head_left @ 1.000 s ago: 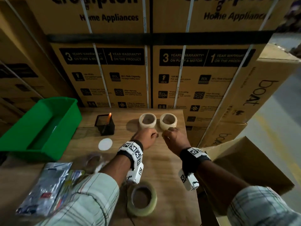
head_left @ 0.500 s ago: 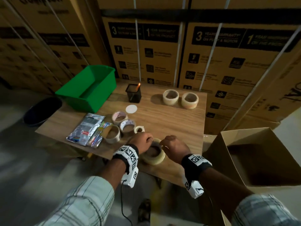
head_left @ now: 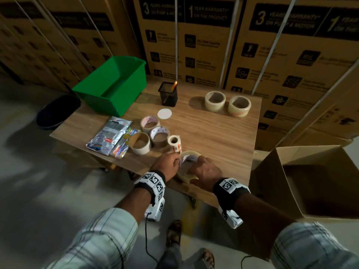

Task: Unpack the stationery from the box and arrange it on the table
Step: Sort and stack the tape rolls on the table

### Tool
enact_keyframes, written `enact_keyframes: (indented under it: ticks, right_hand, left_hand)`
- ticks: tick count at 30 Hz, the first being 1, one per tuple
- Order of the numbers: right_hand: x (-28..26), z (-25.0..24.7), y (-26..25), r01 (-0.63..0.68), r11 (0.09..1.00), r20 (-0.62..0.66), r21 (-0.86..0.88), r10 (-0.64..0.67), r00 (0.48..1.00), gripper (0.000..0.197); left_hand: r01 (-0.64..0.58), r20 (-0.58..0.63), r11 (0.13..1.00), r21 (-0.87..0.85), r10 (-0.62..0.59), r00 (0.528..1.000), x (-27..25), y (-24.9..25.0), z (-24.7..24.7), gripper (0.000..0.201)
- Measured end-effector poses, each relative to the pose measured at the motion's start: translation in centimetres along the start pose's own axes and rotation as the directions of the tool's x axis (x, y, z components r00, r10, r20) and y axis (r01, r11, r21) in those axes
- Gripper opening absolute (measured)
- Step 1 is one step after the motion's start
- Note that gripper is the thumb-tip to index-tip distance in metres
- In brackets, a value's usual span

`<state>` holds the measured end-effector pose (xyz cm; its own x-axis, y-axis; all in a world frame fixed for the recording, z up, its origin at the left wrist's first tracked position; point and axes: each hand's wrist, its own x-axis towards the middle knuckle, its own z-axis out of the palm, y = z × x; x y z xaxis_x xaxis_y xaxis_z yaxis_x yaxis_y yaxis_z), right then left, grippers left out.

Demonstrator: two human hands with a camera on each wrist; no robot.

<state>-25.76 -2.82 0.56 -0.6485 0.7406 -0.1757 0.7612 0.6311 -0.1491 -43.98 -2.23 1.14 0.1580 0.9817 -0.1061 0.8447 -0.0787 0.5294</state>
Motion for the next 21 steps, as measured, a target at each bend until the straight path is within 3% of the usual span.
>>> enact_keyframes:
  ticks: [3,9,16,21]
  right_hand:
    - [-0.6,0.0,0.4,-0.035,0.998,0.000,0.056,0.035,0.999,0.049]
    - [-2.2,-1.9,3.4,-0.118,0.992,-0.007,0.041,0.118,0.993,0.057]
    - [-1.6,-4.7,9.5,-0.336,0.942,-0.036,0.031,0.336,0.941,0.055]
    - [1.2,-5.7,13.5,-0.386,0.922,-0.085,-0.021,0.383,0.920,0.053]
  left_hand:
    - [-0.004,-0.012,1.000,0.003,0.004,1.000,-0.1,0.7,0.2,0.017]
    - [-0.033,-0.074,0.997,0.067,0.038,0.997,2.1,3.4,-1.0,0.019]
    - [-0.135,-0.002,0.988,0.080,0.136,0.991,7.4,8.3,-1.5,0.022]
    - [-0.103,0.011,0.990,0.098,0.102,0.995,13.2,9.6,-1.7,0.020]
